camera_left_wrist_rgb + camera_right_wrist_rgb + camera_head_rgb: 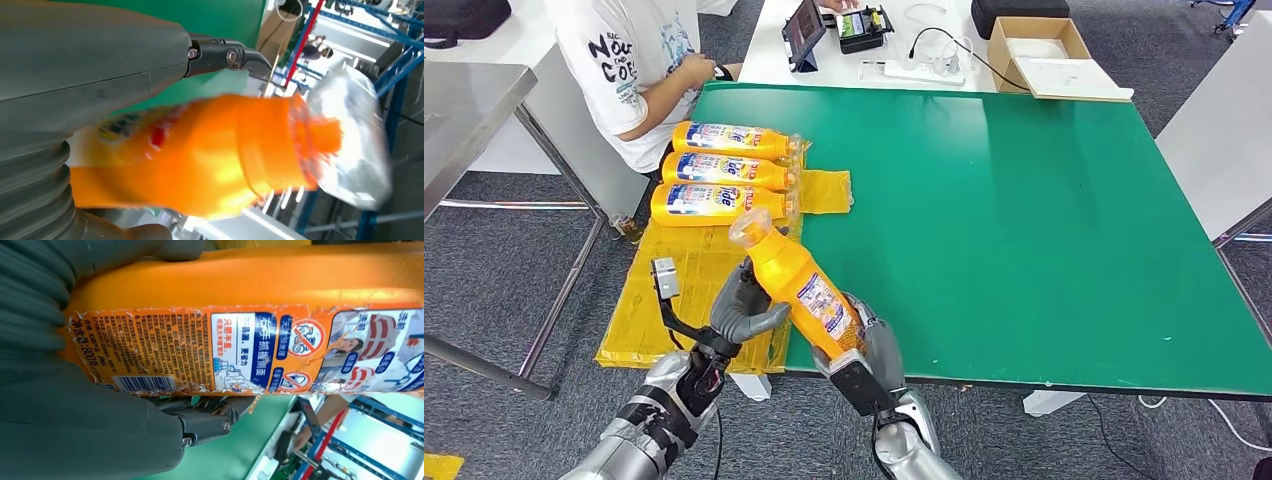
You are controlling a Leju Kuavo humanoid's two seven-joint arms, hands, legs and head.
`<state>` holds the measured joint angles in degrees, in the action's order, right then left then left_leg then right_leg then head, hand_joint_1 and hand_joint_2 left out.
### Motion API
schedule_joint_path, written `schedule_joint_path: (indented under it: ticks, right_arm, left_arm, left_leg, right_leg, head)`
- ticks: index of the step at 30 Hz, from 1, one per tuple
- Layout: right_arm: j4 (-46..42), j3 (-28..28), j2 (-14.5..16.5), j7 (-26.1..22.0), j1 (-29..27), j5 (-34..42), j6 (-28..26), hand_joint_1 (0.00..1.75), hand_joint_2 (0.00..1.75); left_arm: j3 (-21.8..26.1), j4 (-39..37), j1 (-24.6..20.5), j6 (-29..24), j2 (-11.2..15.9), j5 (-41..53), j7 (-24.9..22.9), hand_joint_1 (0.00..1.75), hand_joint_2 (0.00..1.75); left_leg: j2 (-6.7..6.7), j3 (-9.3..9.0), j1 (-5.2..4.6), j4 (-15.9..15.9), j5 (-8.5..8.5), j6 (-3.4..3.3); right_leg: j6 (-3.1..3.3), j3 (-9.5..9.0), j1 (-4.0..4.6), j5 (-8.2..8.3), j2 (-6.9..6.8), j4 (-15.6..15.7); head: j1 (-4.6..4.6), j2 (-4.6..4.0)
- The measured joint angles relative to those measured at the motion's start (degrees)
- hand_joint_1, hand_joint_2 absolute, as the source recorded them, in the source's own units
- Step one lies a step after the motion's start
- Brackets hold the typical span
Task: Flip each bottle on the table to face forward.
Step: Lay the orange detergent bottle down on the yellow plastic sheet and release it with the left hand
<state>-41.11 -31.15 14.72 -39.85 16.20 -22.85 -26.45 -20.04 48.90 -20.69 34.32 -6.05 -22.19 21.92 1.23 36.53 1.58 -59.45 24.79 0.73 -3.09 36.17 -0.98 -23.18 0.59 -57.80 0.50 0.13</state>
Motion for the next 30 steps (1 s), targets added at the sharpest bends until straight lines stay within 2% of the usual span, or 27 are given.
schedule_joint_path:
  ticks: [10,21,30]
  right_arm:
    - [6.61,-3.90,0.78,-0.02,2.42,0.23,-3.23,1.75,1.75]
    - [9.37,-5.60,1.02,-0.02,3.80,-0.13,-5.99,1.75,1.75]
    - [10.96,-6.92,1.97,-0.04,5.10,-1.98,-5.67,1.75,1.75]
  left_arm:
    - [-3.72,-2.17,-1.73,3.25,1.77,-4.55,-2.25,0.00,1.75]
    - [-8.67,-7.05,-4.47,3.60,3.61,-5.06,-2.42,0.00,1.75]
    - [-10.91,-10.40,-5.33,4.79,3.78,-6.89,-2.39,0.00,1.75]
  left_leg:
    - [-0.01,0.00,0.00,0.00,0.00,0.00]
    - [0.00,0.01,0.00,0.00,-0.01,0.00]
    - [-0.01,0.00,0.01,0.00,-0.01,0.01]
  right_leg:
    - [0.00,0.01,0.01,0.00,0.00,0.00]
    - [0.00,0.00,0.00,0.01,0.00,0.00]
    - [0.00,0.02,0.01,0.00,0.01,-0.01]
  head:
    - [0.00,0.00]
    - [0.00,0.00]
    - [0.00,0.00]
